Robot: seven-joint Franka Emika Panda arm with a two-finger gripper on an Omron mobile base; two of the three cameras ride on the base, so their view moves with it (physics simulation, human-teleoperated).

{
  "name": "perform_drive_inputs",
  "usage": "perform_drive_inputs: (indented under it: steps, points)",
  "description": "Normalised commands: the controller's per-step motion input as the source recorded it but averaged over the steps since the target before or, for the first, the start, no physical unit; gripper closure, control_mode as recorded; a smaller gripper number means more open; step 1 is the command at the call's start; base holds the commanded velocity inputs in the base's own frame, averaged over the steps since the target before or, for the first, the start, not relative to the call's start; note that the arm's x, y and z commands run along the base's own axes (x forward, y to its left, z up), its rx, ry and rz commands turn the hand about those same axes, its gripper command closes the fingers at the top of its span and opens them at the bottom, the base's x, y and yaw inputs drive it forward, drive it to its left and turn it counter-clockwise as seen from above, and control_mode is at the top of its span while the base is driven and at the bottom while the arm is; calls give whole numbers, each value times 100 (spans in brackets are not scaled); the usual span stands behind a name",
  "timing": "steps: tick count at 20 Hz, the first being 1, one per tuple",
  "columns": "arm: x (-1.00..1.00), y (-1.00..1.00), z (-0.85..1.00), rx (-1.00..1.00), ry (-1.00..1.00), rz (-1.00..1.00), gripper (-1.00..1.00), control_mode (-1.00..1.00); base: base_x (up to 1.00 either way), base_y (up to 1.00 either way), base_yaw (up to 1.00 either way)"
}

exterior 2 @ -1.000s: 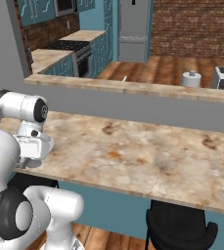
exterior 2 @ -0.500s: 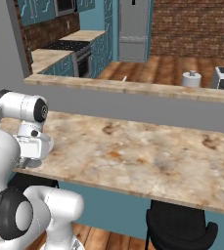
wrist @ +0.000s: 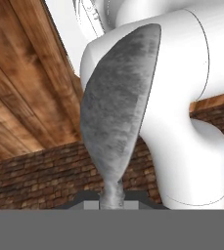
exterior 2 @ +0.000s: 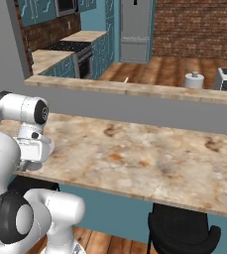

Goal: Take the fork and place it on the left side of the plate. Then take the spoon and place it on the right side of the plate. Make sure they're directly next to the plate.

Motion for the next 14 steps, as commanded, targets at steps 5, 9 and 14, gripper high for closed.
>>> perform_drive_inputs:
  steps: [5, 9, 14]
  points:
    - [6, 0, -3, -2, 2, 4, 100, -100, 0, 0, 0]
    - [19, -6, -11, -6, 0, 16, 100, -100, 0, 0, 0]
    - [23, -2, -3, -3, 0, 16, 100, -100, 0, 0, 0]
